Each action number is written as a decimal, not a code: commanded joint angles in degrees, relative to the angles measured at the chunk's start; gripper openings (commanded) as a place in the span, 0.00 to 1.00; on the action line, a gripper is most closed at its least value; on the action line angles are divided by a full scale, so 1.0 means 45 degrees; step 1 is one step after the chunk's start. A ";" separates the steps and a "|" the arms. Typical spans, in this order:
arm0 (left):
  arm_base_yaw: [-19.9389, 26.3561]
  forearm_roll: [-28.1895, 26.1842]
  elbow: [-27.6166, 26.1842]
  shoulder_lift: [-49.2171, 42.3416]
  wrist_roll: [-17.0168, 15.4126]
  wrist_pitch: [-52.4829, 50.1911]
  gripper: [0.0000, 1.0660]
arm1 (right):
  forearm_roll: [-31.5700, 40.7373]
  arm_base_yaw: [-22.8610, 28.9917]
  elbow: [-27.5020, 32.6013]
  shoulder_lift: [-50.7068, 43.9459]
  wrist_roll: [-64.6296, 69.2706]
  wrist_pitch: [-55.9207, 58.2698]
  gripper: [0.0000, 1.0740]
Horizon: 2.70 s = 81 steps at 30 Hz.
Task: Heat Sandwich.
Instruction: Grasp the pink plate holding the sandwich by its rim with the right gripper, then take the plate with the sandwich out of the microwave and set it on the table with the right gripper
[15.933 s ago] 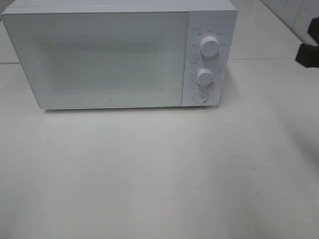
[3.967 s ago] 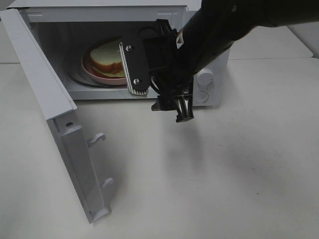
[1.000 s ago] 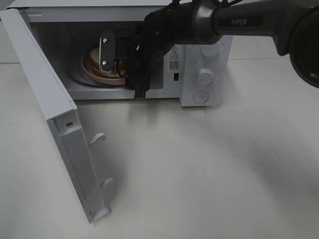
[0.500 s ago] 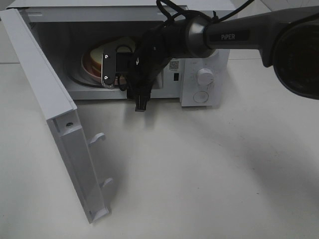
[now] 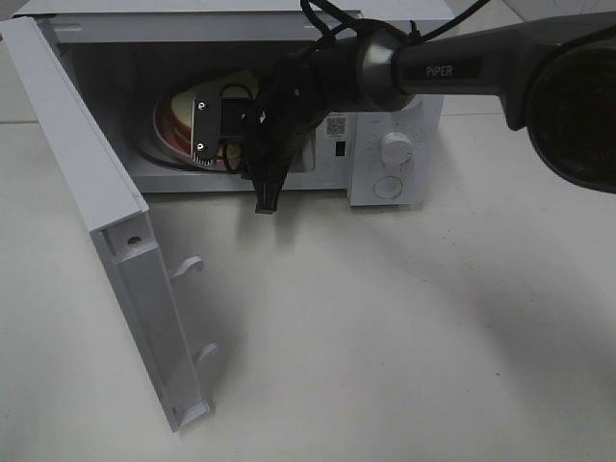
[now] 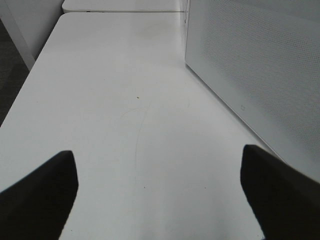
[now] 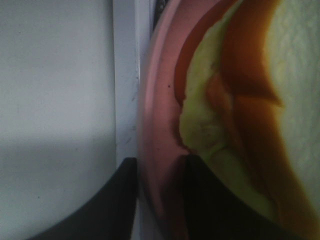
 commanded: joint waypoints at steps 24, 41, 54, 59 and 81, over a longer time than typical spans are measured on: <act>0.0013 -0.0076 0.0025 -0.0204 0.0000 -0.0115 0.76 | 0.0051 0.0013 -0.0471 -0.0025 -0.0089 0.0560 0.00; 0.0013 -0.0076 0.0025 -0.0204 0.0000 -0.0115 0.76 | -0.0038 0.0178 -0.0471 -0.0395 -0.0280 0.1490 0.00; 0.0013 -0.0076 0.0025 -0.0204 0.0000 -0.0115 0.76 | -0.0051 0.0535 -0.0471 -0.1159 -0.2024 0.3501 0.00; 0.0013 -0.0076 0.0025 -0.0204 0.0000 -0.0115 0.76 | -0.0089 0.0624 -0.0458 -0.1515 -0.3030 0.4202 0.00; 0.0013 -0.0076 0.0025 -0.0204 0.0000 -0.0115 0.76 | -0.0178 0.1210 -0.0446 -0.2381 -0.3018 0.4202 0.00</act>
